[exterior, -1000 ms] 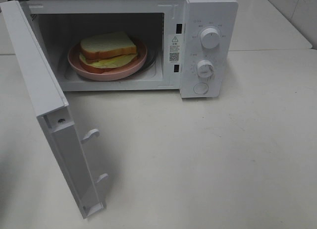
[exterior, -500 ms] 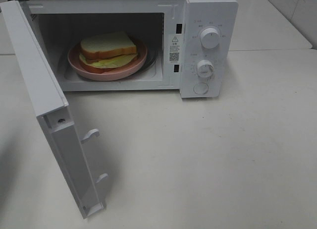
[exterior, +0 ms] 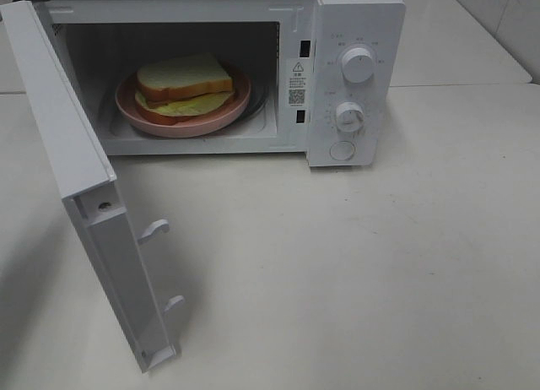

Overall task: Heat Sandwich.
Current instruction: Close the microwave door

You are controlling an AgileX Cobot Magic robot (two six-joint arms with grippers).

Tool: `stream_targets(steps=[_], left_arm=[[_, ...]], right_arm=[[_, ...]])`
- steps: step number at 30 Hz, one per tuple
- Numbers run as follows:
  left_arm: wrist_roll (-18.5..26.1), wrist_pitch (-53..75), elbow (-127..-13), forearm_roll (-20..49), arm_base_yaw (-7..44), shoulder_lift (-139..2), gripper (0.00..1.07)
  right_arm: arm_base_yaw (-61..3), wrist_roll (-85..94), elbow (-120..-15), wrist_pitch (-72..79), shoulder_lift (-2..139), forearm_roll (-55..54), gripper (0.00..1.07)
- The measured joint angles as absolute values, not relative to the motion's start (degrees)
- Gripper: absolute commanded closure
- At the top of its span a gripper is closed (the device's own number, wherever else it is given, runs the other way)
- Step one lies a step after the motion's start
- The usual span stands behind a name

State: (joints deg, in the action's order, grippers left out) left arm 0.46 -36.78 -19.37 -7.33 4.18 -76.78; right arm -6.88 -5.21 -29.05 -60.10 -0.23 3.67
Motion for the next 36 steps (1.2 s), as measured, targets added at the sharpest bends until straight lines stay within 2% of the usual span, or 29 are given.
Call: stream_targets(steps=[3,8,14,24,29,36], left_arm=[[0.46,-38.1,-20.86,-9.91,6.47,-80.04,1.07],[0.34,-39.48,-22.29,-10.49,8.65,-83.08,1.07],[0.0,-39.94,-23.72,-10.31,10.71,-85.54,1.07],[0.29,-41.02,-27.85,-10.66,16.9,-90.36,1.07],[0.0,-41.02,-29.05,-10.49,18.11,-91.5,1.07],[-1.38,-41.02,-33.29,-7.91,23.15,-94.94,1.07]], right_arm=[[-6.88,-5.21,-29.05,-60.1,-0.23,3.67,0.32],[-6.88,-5.21,-29.05,-60.1,-0.23,3.67,0.32],[-6.88,-5.21,-29.05,-60.1,-0.23,3.67,0.32],[-6.88,-5.21,-29.05,-60.1,-0.23,3.67,0.32],[-6.88,-5.21,-29.05,-60.1,-0.23,3.67,0.32],[-6.88,-5.21,-29.05,-60.1,-0.23,3.67,0.32]])
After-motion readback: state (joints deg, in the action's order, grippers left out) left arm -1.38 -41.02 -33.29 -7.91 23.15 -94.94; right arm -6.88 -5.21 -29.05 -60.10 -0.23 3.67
